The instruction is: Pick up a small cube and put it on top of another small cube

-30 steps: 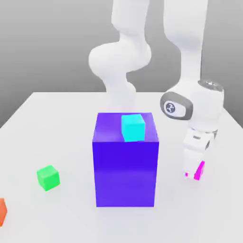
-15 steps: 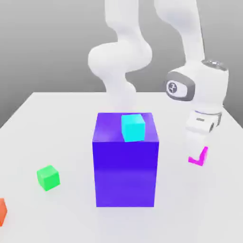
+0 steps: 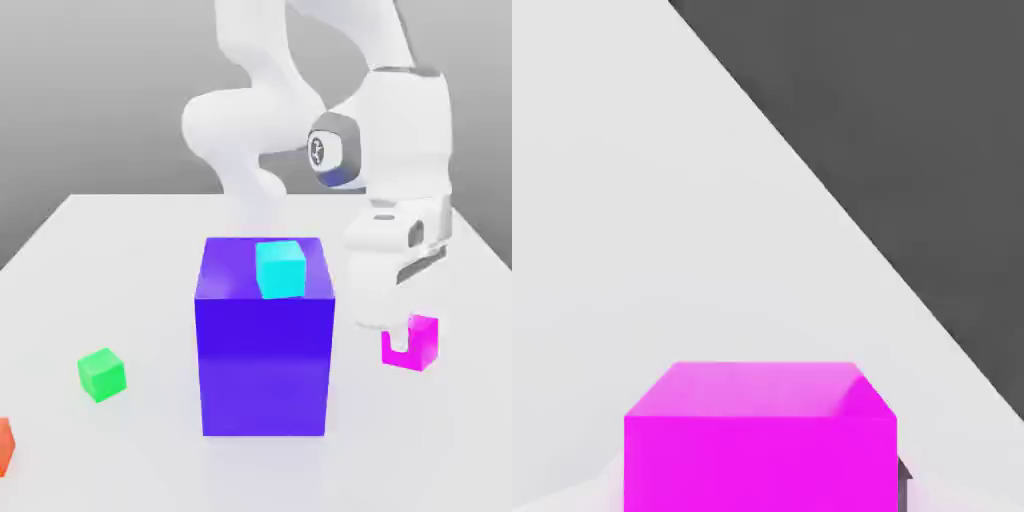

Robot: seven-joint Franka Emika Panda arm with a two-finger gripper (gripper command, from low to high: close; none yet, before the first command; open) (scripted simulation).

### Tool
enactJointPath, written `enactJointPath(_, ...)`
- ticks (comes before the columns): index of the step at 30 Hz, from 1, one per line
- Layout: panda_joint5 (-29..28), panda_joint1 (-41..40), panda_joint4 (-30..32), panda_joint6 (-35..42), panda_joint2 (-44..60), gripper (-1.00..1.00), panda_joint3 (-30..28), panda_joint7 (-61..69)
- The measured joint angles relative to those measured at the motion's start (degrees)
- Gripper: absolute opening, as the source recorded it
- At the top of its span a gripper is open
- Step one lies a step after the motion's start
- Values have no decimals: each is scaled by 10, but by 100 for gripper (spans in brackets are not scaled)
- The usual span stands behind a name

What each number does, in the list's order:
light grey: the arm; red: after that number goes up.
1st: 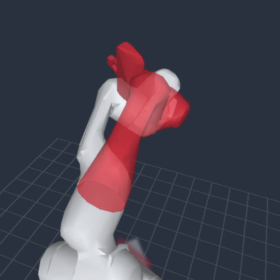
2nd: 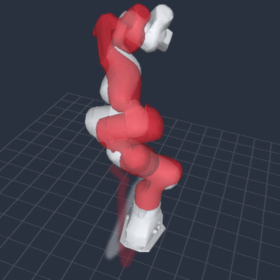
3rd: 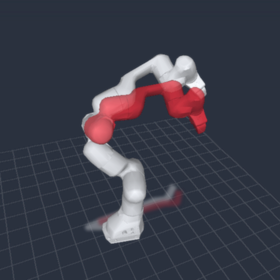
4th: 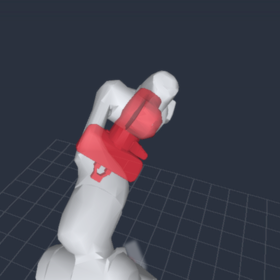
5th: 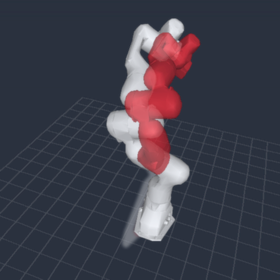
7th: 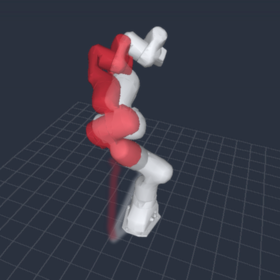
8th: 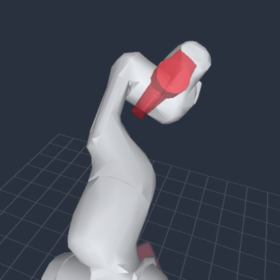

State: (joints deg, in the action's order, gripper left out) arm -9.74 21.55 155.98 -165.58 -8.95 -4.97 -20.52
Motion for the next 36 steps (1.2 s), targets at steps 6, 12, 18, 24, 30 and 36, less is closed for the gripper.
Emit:
enactJointPath(6,-71,-87,-29,19,-34,-100,-78,93)
enactJointPath(12,-121,-156,-34,51,-61,-100,-171,230)
enactJointPath(18,-127,-179,-12,80,-66,-100,-250,366)
enactJointPath(24,-130,-201,12,107,-65,-100,-329,503)
enactJointPath(30,-114,-204,42,130,-49,-100,-396,633)
enactJointPath(36,-58,-166,56,119,-13,-100,-425,702)
